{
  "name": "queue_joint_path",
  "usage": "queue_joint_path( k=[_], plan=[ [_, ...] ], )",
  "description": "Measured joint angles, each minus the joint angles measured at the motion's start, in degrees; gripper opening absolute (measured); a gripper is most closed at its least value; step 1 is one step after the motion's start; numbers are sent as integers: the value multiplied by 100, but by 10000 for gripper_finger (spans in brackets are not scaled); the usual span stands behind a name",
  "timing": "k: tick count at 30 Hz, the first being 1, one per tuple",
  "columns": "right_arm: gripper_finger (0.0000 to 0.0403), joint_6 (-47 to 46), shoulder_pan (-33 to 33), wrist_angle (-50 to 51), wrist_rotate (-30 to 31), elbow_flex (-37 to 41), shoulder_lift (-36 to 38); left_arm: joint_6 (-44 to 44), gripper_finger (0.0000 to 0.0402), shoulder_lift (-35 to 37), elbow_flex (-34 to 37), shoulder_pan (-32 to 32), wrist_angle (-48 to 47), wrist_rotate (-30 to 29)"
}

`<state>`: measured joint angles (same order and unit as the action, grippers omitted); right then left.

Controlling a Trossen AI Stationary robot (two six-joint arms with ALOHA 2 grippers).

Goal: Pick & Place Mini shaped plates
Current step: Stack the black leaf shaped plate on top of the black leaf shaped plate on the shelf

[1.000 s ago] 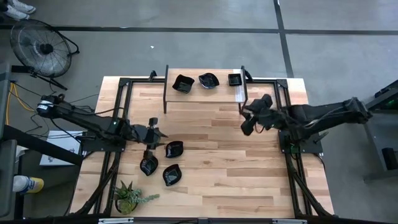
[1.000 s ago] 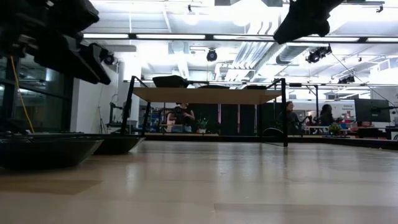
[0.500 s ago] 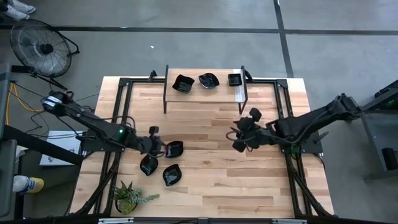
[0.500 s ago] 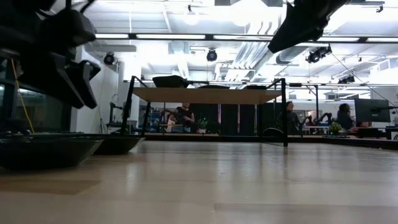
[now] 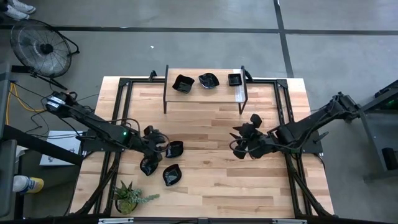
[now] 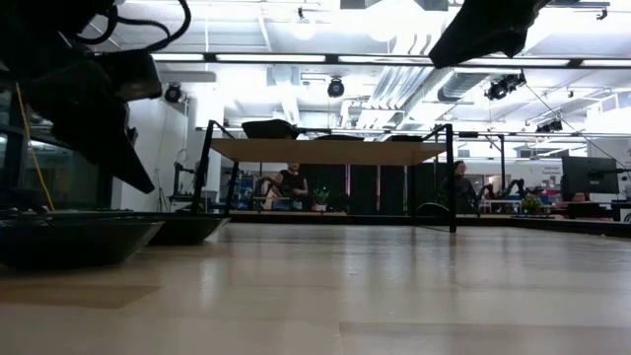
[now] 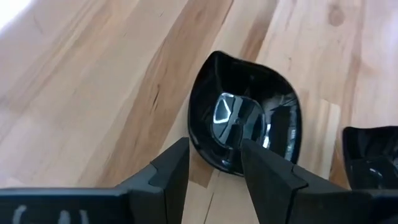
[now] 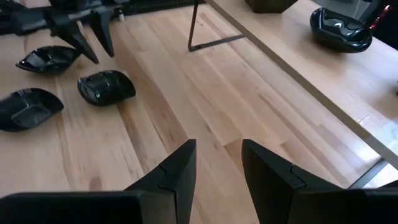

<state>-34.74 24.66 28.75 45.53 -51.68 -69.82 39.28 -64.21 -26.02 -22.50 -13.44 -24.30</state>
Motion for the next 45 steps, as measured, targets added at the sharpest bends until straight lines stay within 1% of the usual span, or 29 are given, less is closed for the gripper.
queue_joint_path(
  k=[4, 14, 20, 24, 27, 30, 32, 34, 35, 38, 42, 45],
  plan=[
    [124, -109, 135, 2, 193, 0, 0, 319, 145, -160, 0, 0, -3, -30],
    [124, -132, 254, -47, 264, 0, -60, 728, 145, -454, 0, 2, 11, 44],
    [124, -136, 252, -79, 312, 0, -503, 728, 145, -615, 0, 2, -8, 51],
    [124, -142, 252, -87, 166, 0, -836, 737, 145, -613, 0, 2, 1, 8],
    [124, -149, 252, -192, 124, 0, -1054, 882, 145, -613, 0, 2, 24, 113],
    [124, -118, 250, -340, 139, 0, -1236, 935, 145, -613, 0, 2, 159, 155],
    [124, -103, 250, -363, 163, 0, -1328, 785, 145, -613, 0, 2, 334, 151],
    [124, -99, 250, -359, 190, 0, -1405, 186, 145, -613, 0, 1, 466, 148],
    [124, -96, 250, -349, 185, 0, -1429, -321, 145, -613, 0, 0, 515, 158],
    [124, -94, 250, -337, 148, 0, -1458, -2212, 145, -613, 0, -1, 693, 320],
    [124, -114, 251, -339, 104, 0, -1458, -4484, 145, -613, -28, -2, 750, 832],
    [124, -108, 250, -339, 104, 0, -1458, -5795, 145, -613, -28, -2, 734, 1243]
  ],
)
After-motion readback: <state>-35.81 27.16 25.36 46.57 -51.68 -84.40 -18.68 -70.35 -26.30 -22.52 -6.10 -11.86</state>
